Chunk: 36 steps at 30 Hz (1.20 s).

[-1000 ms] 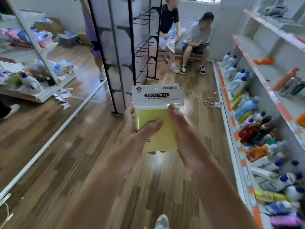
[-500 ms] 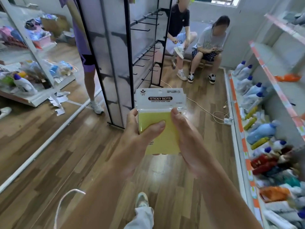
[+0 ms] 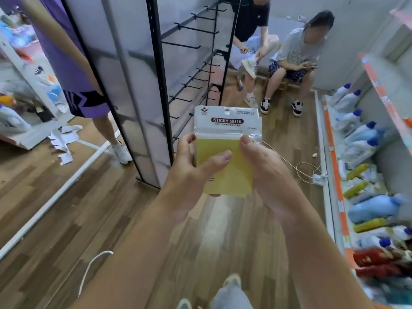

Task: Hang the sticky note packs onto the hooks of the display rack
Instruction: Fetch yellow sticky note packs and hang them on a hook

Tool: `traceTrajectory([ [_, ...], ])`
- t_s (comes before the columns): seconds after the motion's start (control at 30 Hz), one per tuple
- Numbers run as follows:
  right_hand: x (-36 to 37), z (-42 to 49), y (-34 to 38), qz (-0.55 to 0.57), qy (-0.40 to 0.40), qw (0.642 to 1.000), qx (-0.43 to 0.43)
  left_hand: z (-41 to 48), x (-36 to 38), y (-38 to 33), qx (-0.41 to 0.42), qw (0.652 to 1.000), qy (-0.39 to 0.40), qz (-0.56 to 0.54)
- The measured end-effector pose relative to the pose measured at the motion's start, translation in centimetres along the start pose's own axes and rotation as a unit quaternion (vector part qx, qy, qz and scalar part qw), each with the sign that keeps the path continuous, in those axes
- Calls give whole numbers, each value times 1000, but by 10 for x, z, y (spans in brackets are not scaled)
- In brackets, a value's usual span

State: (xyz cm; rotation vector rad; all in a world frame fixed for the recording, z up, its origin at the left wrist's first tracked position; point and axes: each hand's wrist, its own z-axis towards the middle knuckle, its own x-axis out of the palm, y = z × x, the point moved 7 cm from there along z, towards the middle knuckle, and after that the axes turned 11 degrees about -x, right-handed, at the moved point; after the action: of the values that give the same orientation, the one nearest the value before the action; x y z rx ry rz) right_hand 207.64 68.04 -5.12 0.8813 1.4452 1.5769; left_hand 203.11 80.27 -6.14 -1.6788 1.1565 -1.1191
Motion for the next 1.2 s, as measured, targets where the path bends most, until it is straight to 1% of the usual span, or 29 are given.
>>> traceTrajectory([
  [0.07, -18, 33, -2, -6, -32, 999, -8, 36, 3, -8, 4, 1000, -16, -8],
  [0.23, -70, 124, 5, -2, -101, 990, -102, 128, 20, -32, 21, 998, -54, -29],
  [0.3, -88, 164, 10, 2, -108, 986, -126, 165, 29, -47, 28, 996, -69, -40],
  [0.5, -128, 285, 25, 22, -38, 985, -166, 261, 47, -101, 73, 988, -128, -53],
  [0.57, -138, 321, 27, 26, -27, 983, -180, 287, 49, -117, 88, 984, -146, -48],
  [0.77, -168, 430, 30, 37, -56, 971, -229, 375, 53, -163, 136, 976, -165, -31],
  [0.97, -180, 535, 38, 73, -58, 958, -270, 463, 49, -205, 171, 971, -164, -40],
  [1.1, -174, 587, 45, 94, -7, 956, -278, 502, 40, -229, 196, 962, -185, -45],
  [1.2, -169, 622, 48, 111, 38, 952, -282, 523, 33, -241, 209, 952, -221, -35],
])
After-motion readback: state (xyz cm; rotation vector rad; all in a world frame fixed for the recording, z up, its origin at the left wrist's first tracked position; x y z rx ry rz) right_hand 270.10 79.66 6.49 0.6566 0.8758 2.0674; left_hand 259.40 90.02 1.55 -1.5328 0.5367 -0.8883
